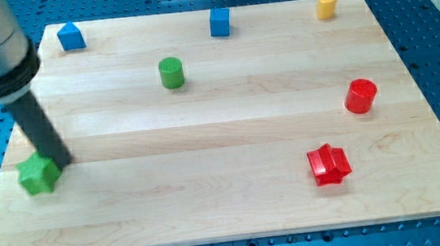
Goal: Push the green circle to the bottom center of the board
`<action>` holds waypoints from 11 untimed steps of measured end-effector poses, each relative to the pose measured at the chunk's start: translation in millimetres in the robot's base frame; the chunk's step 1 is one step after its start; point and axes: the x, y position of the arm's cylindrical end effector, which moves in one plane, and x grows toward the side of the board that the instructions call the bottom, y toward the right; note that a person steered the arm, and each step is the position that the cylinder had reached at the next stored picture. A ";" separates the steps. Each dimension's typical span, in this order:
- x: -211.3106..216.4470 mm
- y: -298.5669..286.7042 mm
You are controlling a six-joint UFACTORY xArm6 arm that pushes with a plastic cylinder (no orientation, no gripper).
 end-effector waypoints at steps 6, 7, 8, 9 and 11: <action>-132.0 123.5; -155.9 136.4; -156.6 137.3; -156.6 137.3; -158.3 138.6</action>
